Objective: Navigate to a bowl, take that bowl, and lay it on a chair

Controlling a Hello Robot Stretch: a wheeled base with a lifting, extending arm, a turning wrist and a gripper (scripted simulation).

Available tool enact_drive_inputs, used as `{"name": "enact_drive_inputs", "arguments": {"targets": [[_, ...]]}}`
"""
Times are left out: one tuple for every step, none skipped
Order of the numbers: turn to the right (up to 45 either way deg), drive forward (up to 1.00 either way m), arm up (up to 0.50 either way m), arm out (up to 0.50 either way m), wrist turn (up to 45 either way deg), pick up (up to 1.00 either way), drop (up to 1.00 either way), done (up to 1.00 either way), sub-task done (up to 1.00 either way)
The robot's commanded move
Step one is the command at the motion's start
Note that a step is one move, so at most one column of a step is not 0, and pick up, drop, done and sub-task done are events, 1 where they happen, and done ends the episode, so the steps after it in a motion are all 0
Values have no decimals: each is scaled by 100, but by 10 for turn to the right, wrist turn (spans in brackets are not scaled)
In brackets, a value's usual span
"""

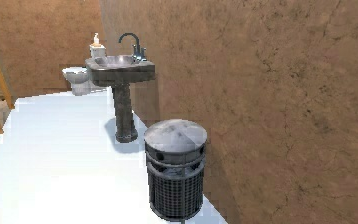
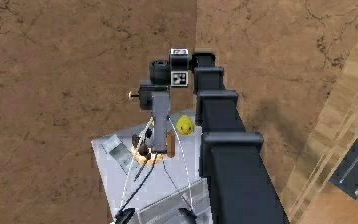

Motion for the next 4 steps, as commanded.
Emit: {"name": "enact_drive_inputs", "arguments": {"targets": [[0, 0, 0, 0, 450, 0, 0, 0, 0], [0, 0, 0, 0, 450, 0, 0, 0, 0], [0, 0, 0, 0, 450, 0, 0, 0, 0], [0, 0, 0, 0, 180, 0, 0, 0, 0]]}}
